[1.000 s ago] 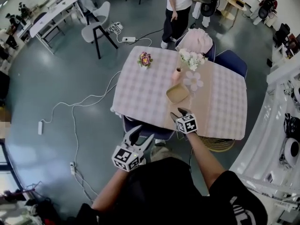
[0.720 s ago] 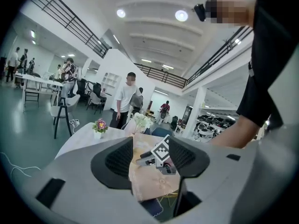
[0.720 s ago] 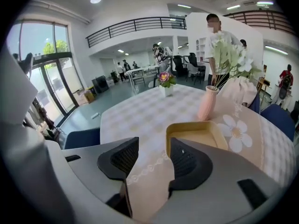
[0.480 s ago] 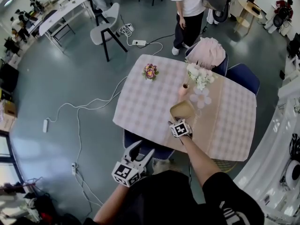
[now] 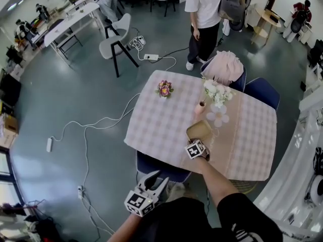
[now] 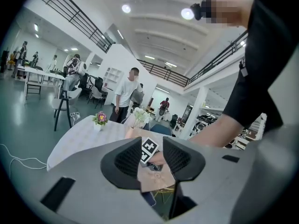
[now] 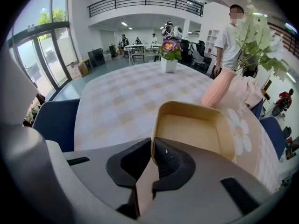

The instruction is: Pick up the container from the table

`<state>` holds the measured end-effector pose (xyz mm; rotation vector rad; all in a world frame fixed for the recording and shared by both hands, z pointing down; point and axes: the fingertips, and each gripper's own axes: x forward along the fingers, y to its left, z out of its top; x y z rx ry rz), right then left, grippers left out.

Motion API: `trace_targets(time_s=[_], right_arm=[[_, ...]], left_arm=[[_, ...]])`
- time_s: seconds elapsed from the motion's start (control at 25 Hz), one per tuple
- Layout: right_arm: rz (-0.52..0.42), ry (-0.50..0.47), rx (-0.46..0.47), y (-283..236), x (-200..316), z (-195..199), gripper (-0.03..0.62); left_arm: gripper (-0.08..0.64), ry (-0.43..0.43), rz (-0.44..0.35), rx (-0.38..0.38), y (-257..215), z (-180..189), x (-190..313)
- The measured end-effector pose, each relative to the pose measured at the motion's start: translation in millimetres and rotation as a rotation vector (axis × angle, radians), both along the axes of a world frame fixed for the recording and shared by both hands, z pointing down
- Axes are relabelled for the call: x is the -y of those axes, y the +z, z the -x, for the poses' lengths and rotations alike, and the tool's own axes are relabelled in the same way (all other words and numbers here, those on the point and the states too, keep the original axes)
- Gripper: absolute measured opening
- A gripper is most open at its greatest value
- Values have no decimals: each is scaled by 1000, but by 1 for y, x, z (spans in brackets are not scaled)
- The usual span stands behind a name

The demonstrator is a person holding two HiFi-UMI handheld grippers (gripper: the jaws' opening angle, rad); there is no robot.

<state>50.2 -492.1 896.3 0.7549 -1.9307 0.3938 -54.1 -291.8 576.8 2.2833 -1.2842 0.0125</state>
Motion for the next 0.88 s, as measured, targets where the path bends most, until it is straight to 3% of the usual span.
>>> trace_targets(time_s=[0.16,0.52,0.72,0.88], right_arm=[[-58,54,69,-34,-8,-2,15],[-266,287,357,-178,-52,-6,15],[-372,357,503,-267,-97,-7,15],[-459,379,560,-321,-133,-3,15]], left_arm=[[48,36,-32,-26,-8,5,-16],[12,62,-66,12,-24,32,-41],[8,67,-121,-15,-44,44,-50],[8,64,-171,-22,-52,53,-54]])
